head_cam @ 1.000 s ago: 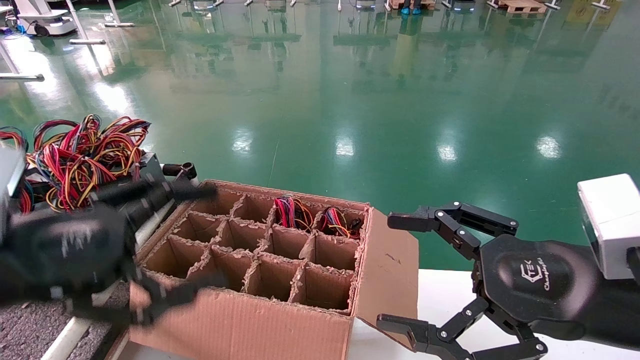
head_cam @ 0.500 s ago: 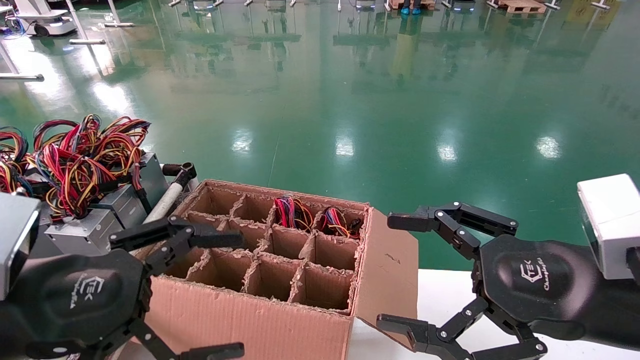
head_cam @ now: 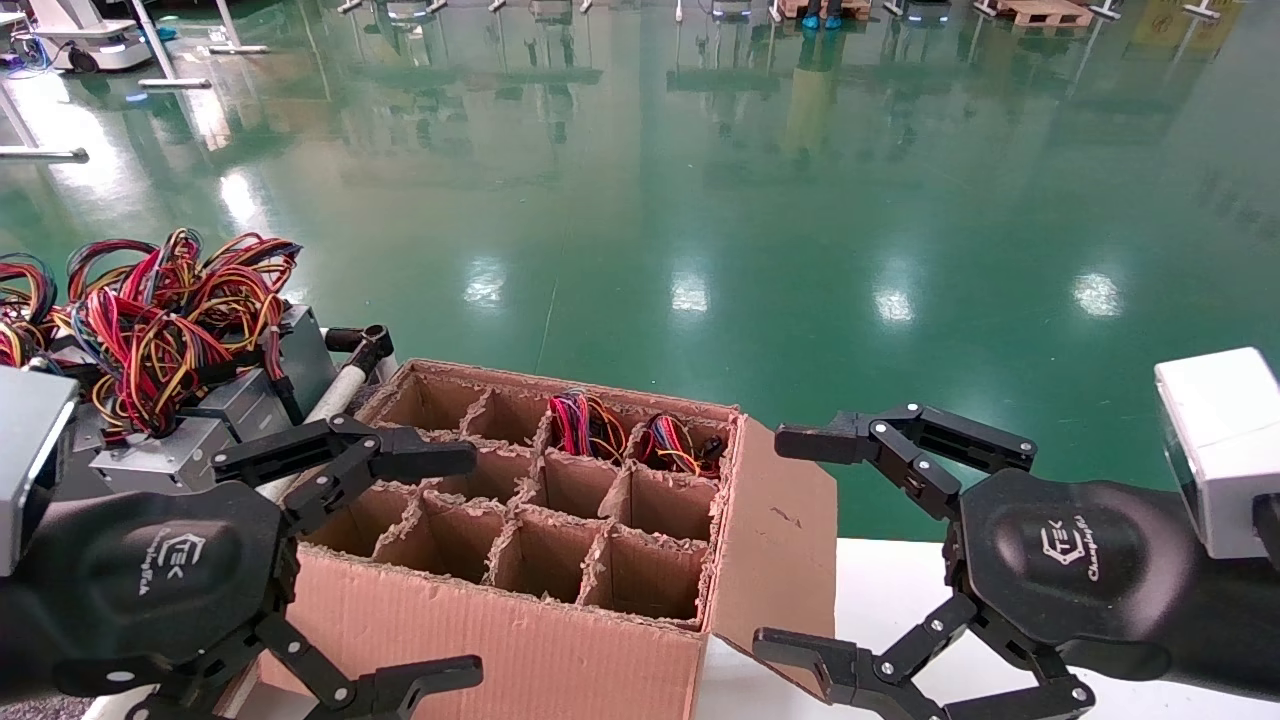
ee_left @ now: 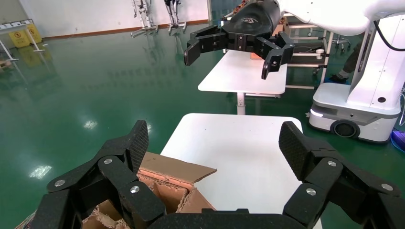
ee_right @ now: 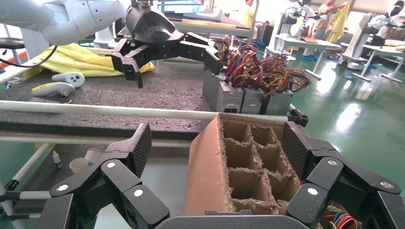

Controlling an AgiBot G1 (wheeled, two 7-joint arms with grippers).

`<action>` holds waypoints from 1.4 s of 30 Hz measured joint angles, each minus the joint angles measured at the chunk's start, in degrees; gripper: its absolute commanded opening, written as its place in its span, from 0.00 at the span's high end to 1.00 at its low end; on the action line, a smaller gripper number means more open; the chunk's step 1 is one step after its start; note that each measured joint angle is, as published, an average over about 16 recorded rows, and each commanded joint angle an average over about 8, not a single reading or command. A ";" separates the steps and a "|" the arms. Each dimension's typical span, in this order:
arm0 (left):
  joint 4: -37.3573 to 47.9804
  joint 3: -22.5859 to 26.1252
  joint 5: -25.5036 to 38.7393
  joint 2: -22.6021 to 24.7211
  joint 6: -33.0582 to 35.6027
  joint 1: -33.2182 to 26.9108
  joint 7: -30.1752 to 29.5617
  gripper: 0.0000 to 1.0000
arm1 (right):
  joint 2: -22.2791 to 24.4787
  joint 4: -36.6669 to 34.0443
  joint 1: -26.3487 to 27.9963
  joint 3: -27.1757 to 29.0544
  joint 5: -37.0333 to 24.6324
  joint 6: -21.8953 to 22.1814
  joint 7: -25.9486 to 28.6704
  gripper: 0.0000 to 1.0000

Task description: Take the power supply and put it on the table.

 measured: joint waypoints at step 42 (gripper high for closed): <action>0.45 -0.06 0.20 -0.06 -0.19 -0.29 0.09 0.00 | 0.00 0.00 0.00 0.00 0.00 0.00 0.00 0.00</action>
